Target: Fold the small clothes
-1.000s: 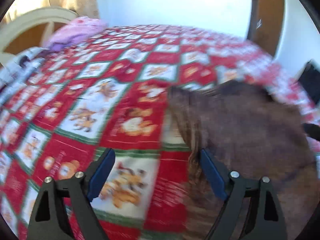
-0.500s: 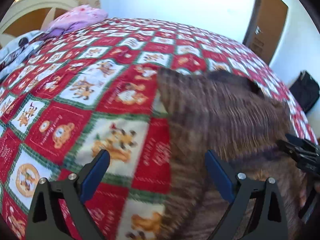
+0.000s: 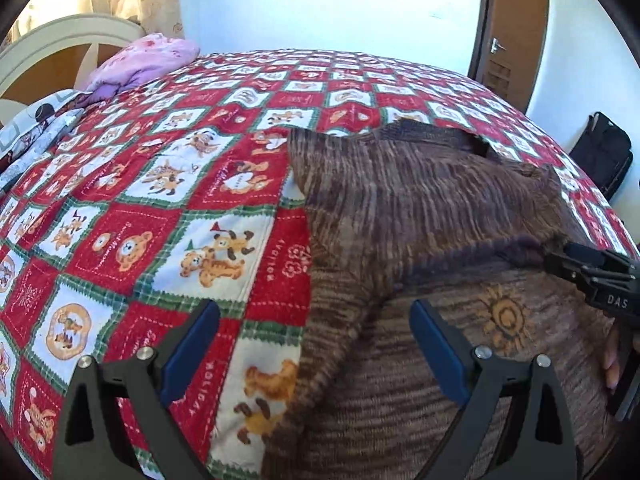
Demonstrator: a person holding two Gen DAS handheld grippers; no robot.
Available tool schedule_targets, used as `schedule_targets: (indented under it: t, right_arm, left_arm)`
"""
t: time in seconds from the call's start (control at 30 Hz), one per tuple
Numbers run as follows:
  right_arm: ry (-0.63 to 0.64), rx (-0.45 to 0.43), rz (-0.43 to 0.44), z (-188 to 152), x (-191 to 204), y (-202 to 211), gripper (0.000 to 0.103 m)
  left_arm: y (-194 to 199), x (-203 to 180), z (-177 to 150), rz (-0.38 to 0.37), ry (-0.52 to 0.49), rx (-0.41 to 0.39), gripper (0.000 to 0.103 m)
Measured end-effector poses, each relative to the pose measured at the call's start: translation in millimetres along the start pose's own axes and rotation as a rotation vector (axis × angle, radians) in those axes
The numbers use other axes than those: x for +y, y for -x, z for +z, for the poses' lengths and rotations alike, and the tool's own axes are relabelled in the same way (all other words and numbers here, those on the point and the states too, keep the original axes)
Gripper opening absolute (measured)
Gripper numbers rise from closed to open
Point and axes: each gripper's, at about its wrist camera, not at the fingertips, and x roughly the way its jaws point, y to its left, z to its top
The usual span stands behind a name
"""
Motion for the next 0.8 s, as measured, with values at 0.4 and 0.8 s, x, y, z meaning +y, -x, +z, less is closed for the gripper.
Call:
schedule_targets:
  t: [0.4,0.8]
  right_arm:
    - [-0.053,-0.025,0.003,-13.4,-4.9,32.1,0.072]
    - [-0.019,-0.027,0.024,-56.3,13.2,79.9,0.072]
  left_arm:
    - [27.3,2.8,-14.9,0.004,0.008,-0.034,0.098]
    - [89.8,5.1,-33.6,0.001,-0.008,-0.138,0.098]
